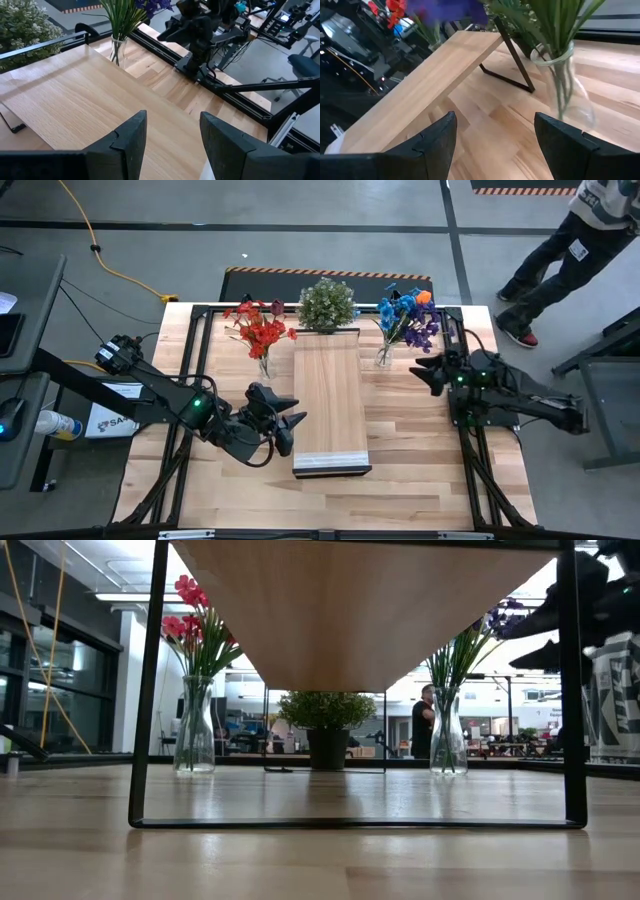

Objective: Pick and place flowers into a vace then onto a shelf
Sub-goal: Put the right transparent vase on the shelf

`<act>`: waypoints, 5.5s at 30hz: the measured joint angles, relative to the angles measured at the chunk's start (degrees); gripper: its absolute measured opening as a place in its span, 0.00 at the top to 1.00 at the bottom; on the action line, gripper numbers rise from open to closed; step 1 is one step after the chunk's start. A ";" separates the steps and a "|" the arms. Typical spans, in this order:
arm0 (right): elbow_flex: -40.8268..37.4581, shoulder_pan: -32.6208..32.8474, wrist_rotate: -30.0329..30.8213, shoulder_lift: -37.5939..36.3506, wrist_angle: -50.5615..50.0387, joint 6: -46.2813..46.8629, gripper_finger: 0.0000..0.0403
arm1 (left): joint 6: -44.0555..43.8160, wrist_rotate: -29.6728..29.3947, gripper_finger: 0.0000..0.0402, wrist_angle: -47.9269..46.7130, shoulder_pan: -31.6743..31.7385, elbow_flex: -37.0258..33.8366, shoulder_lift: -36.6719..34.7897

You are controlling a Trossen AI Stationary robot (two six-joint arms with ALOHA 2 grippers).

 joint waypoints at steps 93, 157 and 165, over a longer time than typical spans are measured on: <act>-9.76 1.35 19.79 42.38 47.80 -20.88 0.26 | -0.02 -0.06 0.46 -7.53 0.01 0.00 0.00; 3.40 -7.09 15.87 60.91 47.47 -26.34 0.09 | -0.04 0.04 0.46 -8.50 0.02 0.00 0.00; 4.07 -7.74 16.16 64.74 47.25 -25.25 0.09 | -0.04 0.03 0.46 -8.72 0.02 0.00 0.00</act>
